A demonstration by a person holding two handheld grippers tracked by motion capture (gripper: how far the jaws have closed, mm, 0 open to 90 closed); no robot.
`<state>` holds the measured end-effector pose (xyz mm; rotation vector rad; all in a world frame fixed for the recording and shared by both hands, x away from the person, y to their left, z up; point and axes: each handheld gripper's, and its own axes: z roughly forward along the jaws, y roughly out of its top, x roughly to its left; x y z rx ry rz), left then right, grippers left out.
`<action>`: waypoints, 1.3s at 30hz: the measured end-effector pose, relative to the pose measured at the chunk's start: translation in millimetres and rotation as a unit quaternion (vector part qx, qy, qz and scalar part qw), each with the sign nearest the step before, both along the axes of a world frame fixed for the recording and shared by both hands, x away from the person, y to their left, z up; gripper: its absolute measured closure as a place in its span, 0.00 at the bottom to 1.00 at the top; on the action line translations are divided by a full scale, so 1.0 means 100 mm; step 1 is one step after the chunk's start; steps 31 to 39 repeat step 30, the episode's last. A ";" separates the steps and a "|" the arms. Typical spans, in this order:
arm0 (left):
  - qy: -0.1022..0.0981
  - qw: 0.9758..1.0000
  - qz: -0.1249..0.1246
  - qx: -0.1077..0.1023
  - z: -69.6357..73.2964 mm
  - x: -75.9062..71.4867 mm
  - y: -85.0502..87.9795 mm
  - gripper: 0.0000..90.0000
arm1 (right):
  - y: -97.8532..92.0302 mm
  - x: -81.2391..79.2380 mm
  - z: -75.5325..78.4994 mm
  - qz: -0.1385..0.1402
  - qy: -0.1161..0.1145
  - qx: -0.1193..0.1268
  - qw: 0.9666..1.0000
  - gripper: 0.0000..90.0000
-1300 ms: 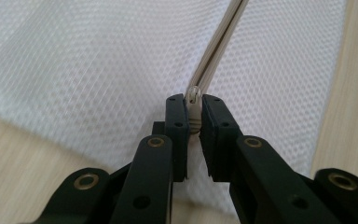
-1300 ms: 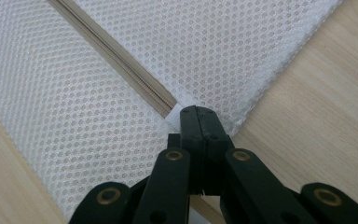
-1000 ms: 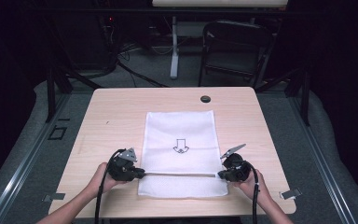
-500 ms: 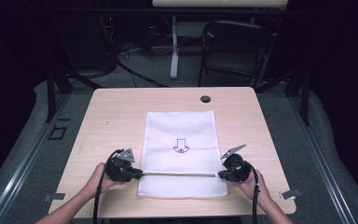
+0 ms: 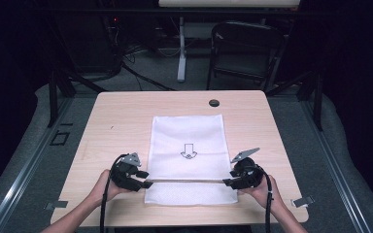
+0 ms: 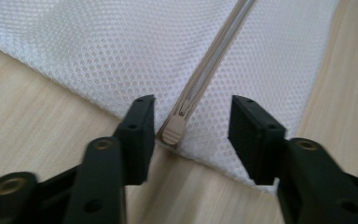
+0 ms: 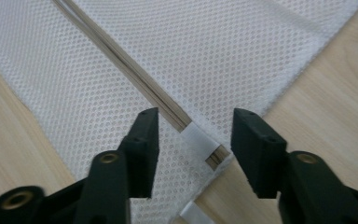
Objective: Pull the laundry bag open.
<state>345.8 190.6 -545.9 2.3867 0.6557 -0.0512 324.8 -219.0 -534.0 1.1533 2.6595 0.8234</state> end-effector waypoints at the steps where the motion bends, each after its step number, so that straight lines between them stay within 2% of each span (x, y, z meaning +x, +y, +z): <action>1: -0.004 1.000 0.007 0.002 0.03 -0.01 0.00 0.50 | -0.01 -0.01 0.02 -0.006 -0.003 0.003 1.000 0.51; 3: -0.007 1.000 0.020 0.002 0.08 -0.02 0.00 0.42 | -0.06 -0.02 0.07 -0.012 -0.006 -0.002 1.000 0.42; 4: -0.014 0.999 0.033 0.008 0.12 -0.03 0.00 0.37 | -0.09 -0.02 0.09 -0.015 -0.007 0.005 1.000 0.36; 6: -0.012 0.998 0.054 0.003 0.18 -0.04 0.03 0.26 | -0.14 -0.04 0.14 -0.026 -0.010 -0.001 1.000 0.27; 7: -0.013 0.997 0.070 0.001 0.21 -0.05 0.05 0.19 | -0.17 -0.05 0.17 -0.032 -0.013 0.000 0.999 0.19; 10: -0.025 0.995 0.100 0.004 0.28 -0.11 0.13 0.15 | -0.30 -0.08 0.23 -0.050 -0.018 -0.003 0.999 0.14; 13: -0.023 0.991 0.132 0.015 0.30 -0.15 0.22 0.11 | -0.44 -0.10 0.27 -0.069 -0.013 -0.003 0.998 0.05; 16: -0.030 0.985 0.166 0.030 0.32 -0.19 0.30 0.07 | -0.54 -0.12 0.27 -0.087 -0.015 -0.012 0.996 0.00; 18: -0.032 0.982 0.187 0.021 0.34 -0.22 0.36 0.05 | -0.60 -0.14 0.27 -0.096 -0.013 -0.014 0.995 0.00; 21: -0.037 0.978 0.204 0.018 0.41 -0.25 0.46 0.03 | -0.69 -0.17 0.26 -0.110 -0.018 -0.019 0.994 0.00; 23: -0.046 0.974 0.222 0.013 0.43 -0.27 0.51 0.02 | -0.74 -0.19 0.24 -0.113 -0.019 -0.023 0.993 0.00; 26: -0.042 0.970 0.238 0.015 0.41 -0.28 0.60 0.00 | -0.77 -0.17 0.20 -0.119 -0.020 -0.035 0.992 0.00; 27: -0.036 0.969 0.243 0.014 0.39 -0.28 0.62 0.00 | -0.78 -0.17 0.19 -0.117 -0.019 -0.037 0.992 0.00; 28: -0.035 0.967 0.251 0.013 0.37 -0.27 0.64 0.00 | -0.80 -0.16 0.17 -0.114 -0.016 -0.038 0.993 0.00; 30: -0.029 0.965 0.260 0.016 0.32 -0.24 0.67 0.00 | -0.82 -0.15 0.15 -0.114 -0.013 -0.039 0.993 0.00; 39: -0.029 0.965 0.260 0.016 0.32 -0.24 0.67 0.00 | -0.82 -0.15 0.15 -0.114 -0.013 -0.039 0.993 0.00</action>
